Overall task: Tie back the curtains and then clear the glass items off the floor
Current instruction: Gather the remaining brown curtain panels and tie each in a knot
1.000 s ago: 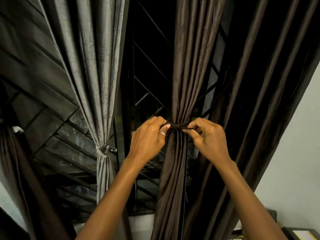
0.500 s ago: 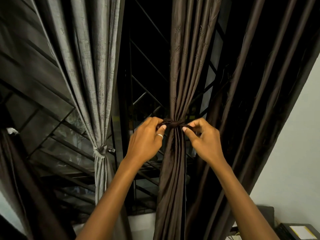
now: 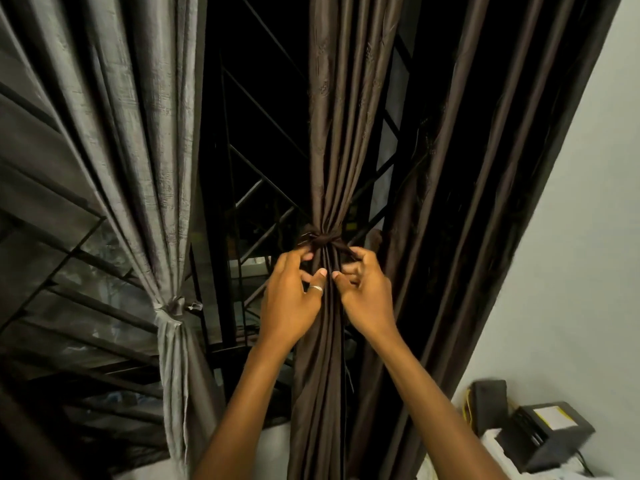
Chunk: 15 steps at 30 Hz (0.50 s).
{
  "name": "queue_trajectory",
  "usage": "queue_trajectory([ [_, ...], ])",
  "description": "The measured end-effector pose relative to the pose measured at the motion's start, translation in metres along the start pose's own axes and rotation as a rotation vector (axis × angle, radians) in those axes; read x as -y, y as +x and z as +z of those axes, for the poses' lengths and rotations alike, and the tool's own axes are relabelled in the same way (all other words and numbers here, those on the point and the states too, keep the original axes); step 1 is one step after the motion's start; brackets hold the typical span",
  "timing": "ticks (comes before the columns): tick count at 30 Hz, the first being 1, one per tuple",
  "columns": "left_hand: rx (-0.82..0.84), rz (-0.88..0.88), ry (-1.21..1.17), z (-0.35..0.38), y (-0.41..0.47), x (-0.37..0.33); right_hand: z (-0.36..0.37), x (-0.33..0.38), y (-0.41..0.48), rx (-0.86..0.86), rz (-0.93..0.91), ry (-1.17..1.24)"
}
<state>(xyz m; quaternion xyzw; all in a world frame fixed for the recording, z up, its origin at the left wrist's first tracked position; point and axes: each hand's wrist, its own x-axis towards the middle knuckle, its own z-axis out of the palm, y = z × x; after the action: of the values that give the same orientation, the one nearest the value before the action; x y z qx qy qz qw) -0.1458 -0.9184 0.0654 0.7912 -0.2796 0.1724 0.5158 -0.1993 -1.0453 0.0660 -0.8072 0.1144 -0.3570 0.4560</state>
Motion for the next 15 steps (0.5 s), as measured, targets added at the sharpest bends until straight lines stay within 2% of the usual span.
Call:
queue_trajectory([
  [8,-0.126,-0.082,0.005,0.019,-0.013,0.016,0.005,-0.01,-0.01,-0.041,-0.085,-0.165],
  [15,-0.163,-0.135,-0.056,0.036,-0.029,0.0,-0.007,-0.02,-0.004,-0.002,-0.008,-0.045],
])
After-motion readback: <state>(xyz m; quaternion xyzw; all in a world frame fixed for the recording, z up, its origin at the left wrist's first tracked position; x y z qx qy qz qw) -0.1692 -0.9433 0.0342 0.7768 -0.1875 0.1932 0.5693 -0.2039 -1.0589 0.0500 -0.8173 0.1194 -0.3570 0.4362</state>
